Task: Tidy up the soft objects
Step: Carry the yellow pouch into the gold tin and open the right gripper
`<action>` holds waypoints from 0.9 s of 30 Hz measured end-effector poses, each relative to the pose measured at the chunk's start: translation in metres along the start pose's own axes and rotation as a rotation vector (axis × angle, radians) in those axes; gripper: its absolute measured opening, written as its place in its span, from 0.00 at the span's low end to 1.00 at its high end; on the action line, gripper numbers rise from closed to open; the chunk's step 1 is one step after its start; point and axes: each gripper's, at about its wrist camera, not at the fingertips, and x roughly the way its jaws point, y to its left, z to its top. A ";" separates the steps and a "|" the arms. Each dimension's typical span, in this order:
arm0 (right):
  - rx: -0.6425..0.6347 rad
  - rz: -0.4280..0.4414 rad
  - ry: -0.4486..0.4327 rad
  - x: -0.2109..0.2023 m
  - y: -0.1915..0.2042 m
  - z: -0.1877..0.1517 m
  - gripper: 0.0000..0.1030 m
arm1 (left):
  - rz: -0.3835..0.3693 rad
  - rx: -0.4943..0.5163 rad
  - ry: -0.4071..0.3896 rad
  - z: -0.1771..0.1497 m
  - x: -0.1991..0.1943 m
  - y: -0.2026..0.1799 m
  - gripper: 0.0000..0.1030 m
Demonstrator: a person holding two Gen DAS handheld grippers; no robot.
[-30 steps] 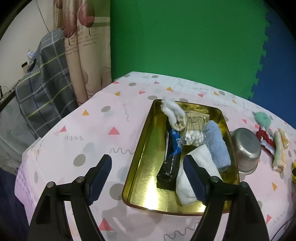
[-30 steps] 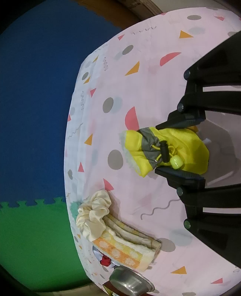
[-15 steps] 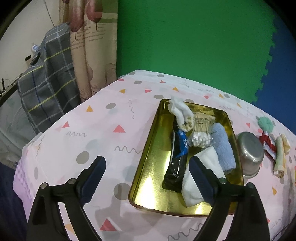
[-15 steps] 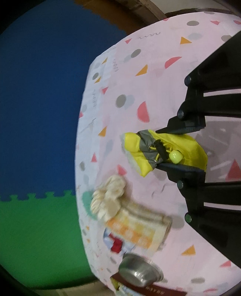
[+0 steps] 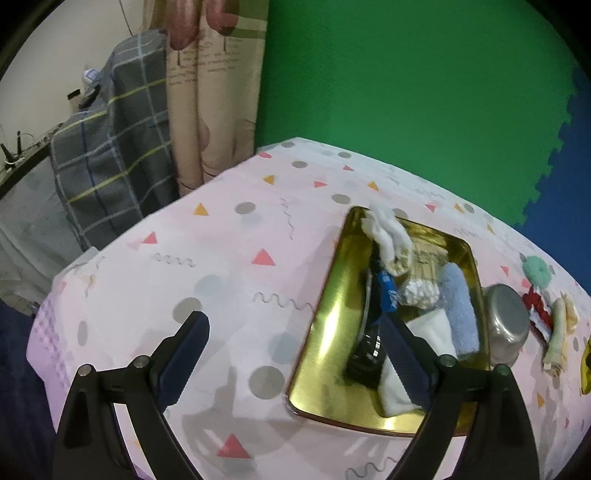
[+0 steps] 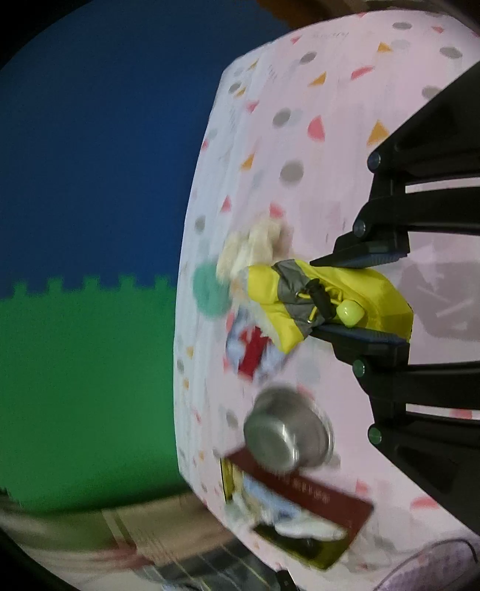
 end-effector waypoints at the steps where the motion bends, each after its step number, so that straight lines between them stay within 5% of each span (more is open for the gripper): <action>1: -0.014 0.022 -0.001 -0.001 0.011 0.002 0.27 | 0.007 -0.003 -0.004 0.002 -0.001 0.003 0.89; 15: -0.175 0.300 0.018 0.010 0.172 0.013 0.27 | 0.064 -0.057 -0.019 0.016 -0.001 0.042 0.92; 27: -0.309 0.432 0.058 0.027 0.281 0.008 0.27 | 0.087 -0.155 0.002 0.023 0.000 0.074 0.93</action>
